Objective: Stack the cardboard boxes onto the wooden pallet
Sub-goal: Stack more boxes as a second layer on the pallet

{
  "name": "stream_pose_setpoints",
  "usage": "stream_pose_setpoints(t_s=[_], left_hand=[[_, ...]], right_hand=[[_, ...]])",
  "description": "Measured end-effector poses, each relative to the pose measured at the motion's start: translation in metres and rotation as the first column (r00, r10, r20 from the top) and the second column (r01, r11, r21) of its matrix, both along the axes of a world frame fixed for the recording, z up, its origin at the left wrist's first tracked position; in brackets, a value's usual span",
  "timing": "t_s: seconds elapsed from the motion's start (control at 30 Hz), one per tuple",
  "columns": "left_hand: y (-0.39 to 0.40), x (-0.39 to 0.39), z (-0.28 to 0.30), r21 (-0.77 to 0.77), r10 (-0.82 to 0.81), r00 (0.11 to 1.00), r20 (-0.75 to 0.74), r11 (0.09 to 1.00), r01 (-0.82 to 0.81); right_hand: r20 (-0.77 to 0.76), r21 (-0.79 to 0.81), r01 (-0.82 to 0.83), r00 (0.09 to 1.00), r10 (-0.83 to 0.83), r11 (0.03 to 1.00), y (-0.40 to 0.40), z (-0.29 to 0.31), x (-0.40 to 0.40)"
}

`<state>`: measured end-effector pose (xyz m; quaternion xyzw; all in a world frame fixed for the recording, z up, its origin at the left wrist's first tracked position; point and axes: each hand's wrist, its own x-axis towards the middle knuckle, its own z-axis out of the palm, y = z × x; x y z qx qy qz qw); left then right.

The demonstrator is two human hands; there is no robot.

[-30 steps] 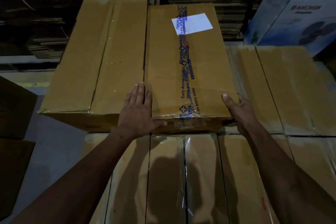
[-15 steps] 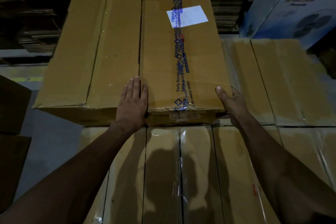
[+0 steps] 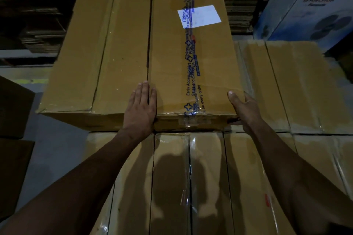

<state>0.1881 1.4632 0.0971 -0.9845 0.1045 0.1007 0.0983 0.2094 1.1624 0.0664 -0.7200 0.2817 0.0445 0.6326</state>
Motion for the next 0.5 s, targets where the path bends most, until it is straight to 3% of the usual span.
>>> stream_pose_setpoints(t_s=[0.5], left_hand=[[0.0027,0.0043,-0.0020,-0.097,0.002,1.000,0.030,0.995,0.001]], right_hand=[[0.021,-0.081,-0.043,0.999,0.045,0.996,-0.0059,-0.0092,-0.0027]])
